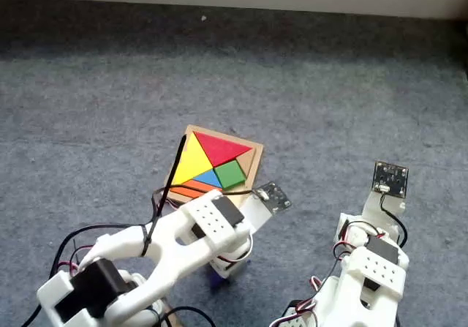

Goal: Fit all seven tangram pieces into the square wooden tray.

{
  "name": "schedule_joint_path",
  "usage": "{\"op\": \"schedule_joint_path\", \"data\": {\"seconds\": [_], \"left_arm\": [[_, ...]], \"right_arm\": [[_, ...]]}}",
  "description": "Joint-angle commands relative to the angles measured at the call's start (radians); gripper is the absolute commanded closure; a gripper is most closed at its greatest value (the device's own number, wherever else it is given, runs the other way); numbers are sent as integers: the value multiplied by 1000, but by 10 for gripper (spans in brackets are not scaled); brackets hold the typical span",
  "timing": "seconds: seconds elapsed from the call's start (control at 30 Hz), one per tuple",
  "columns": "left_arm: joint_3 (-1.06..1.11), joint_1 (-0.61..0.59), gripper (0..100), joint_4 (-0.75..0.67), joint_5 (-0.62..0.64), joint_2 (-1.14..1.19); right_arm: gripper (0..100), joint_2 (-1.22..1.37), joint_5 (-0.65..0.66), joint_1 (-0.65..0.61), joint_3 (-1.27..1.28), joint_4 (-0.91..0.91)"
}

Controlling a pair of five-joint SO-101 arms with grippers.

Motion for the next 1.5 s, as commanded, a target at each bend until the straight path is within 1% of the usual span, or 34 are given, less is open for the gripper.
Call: {"op": "schedule_joint_path", "data": {"seconds": [0.0, 0.37, 0.53, 0.73, 0.87, 1.03, 1.13, 1.23, 1.33, 1.47], "left_arm": [[-38, 8, 840, 5, 6, 5], [-44, 8, 850, 5, 0, 1], [-44, 8, 850, 8, -130, -51], [-47, -2, 848, 78, -206, -242], [-48, -79, 846, 84, -272, -308], [-136, -223, 846, 83, -336, -266], [-222, -285, 846, 83, -339, -216], [-300, -302, 847, 83, -331, -157], [-367, -303, 845, 83, -272, -91], [-470, -332, 845, 83, -272, 18]], "right_arm": [[734, -13, 0, -10, 1, -19], [734, -13, 0, -10, 1, -19], [734, -13, 0, -10, 1, -19], [734, -13, 0, -10, 1, -19], [734, -13, 0, -10, 1, -19], [734, -13, 0, -10, 1, -19], [734, -13, 0, -10, 1, -19], [734, -13, 0, -10, 1, -19], [734, -13, 0, -12, 1, -19], [734, -13, 0, -12, 1, -19]]}}
